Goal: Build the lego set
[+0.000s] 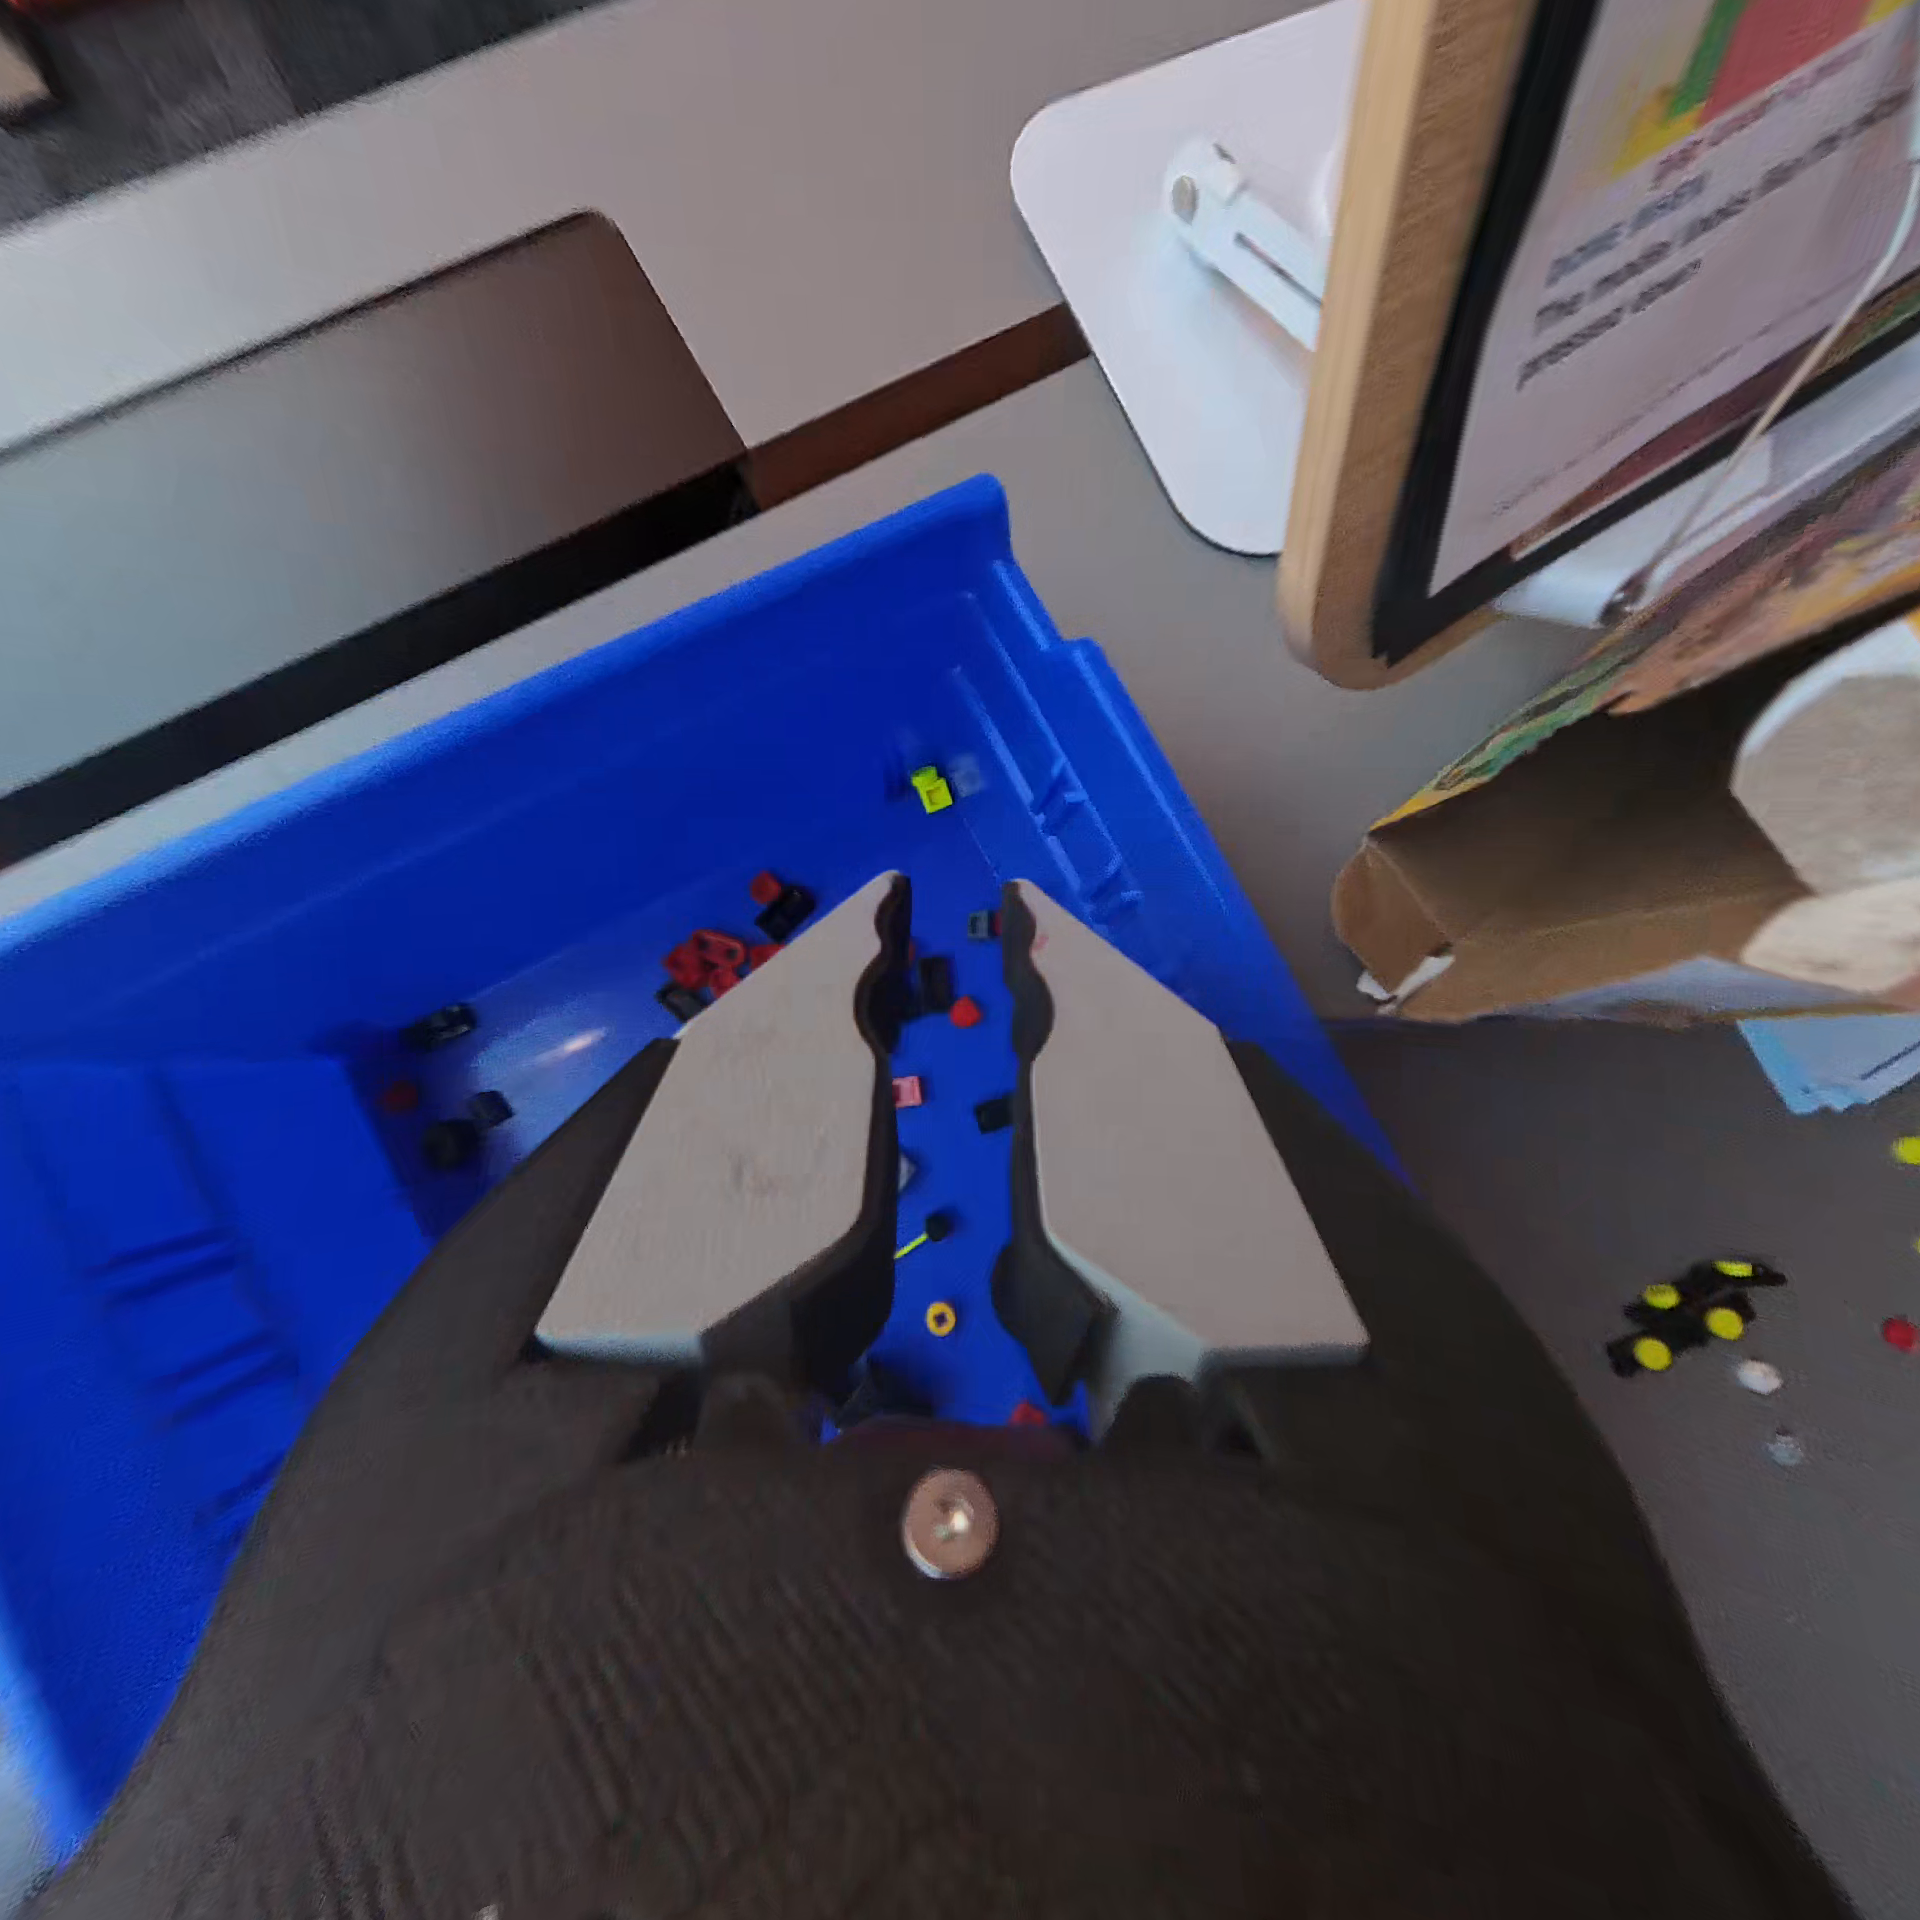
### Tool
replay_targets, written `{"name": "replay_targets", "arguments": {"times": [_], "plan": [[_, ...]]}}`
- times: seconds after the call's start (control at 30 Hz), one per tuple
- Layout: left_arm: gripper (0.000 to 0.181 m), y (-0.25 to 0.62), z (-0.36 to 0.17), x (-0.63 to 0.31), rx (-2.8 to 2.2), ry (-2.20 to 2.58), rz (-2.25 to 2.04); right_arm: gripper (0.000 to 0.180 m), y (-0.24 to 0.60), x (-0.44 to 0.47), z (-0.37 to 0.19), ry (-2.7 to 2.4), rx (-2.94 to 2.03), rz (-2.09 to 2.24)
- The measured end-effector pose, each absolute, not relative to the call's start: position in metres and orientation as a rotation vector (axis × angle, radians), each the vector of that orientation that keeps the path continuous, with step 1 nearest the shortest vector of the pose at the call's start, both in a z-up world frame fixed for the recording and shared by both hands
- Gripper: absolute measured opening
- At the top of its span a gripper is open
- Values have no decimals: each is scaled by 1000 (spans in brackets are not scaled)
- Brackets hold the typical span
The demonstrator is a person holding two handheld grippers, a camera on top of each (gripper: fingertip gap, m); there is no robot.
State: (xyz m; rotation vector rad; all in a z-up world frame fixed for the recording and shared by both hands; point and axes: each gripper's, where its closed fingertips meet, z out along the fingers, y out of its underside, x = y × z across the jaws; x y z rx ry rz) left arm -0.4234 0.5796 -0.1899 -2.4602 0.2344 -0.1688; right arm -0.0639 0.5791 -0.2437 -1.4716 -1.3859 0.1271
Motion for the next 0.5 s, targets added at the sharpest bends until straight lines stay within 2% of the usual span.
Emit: {"name": "replay_targets", "arguments": {"times": [0.03, 0.13, 0.5], "plan": [[15, 585, -199, -421, -2476, 190, -252, 0, 580, -64, -246, -1394, -1474, 110], [12, 598, -211, -406, -2459, 64, -481, 0, 582, -65, -250, -1413, -1479, 70], [2, 620, -260, -419, -2509, -14, -212, 0, 582, -65, -251, -1422, -1471, 52]]}}
